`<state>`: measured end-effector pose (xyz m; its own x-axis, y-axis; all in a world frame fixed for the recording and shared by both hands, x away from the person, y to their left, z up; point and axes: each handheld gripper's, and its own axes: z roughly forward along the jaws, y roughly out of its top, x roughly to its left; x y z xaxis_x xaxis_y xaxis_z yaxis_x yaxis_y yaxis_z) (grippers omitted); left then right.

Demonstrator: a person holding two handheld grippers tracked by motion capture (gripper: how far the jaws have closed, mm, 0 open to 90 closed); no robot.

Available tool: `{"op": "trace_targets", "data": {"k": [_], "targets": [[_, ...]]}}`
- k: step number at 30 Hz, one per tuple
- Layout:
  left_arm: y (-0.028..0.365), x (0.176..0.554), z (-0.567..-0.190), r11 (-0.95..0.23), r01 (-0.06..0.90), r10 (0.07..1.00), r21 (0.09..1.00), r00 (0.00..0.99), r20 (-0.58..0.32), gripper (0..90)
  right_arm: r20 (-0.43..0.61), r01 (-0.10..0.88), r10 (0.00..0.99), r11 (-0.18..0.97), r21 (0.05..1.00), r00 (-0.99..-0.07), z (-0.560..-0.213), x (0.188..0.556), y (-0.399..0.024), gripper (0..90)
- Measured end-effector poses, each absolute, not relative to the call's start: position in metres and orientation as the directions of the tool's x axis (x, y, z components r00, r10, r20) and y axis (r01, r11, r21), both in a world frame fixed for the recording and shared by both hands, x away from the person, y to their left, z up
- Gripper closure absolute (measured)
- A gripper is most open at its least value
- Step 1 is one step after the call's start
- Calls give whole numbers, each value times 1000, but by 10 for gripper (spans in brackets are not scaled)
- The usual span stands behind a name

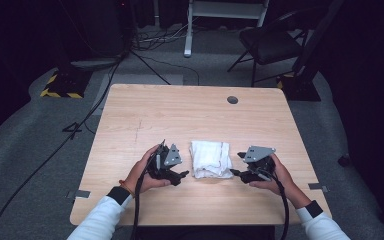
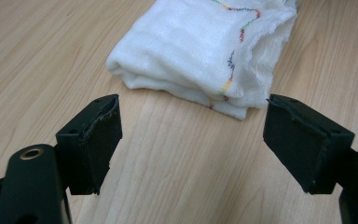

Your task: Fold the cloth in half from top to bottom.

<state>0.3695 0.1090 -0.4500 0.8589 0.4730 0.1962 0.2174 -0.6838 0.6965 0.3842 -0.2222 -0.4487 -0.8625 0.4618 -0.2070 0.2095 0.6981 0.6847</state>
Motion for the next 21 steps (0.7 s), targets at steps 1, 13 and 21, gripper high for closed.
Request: {"op": "trace_targets", "data": {"k": [1,13,21], "targets": [[110,368,-450,-690,211,472,693,857,209,199,-212,211,465,701,681,-859,-449,384,-224,339],[128,363,-460,-726,226,500,650,822,272,196,-214,260,527,683,683,-823,-449,382,-251,326],[141,359,-464,-722,258,530,642,802,273,182,-233,278,550,689,670,-802,-452,379,-266,320]]}}
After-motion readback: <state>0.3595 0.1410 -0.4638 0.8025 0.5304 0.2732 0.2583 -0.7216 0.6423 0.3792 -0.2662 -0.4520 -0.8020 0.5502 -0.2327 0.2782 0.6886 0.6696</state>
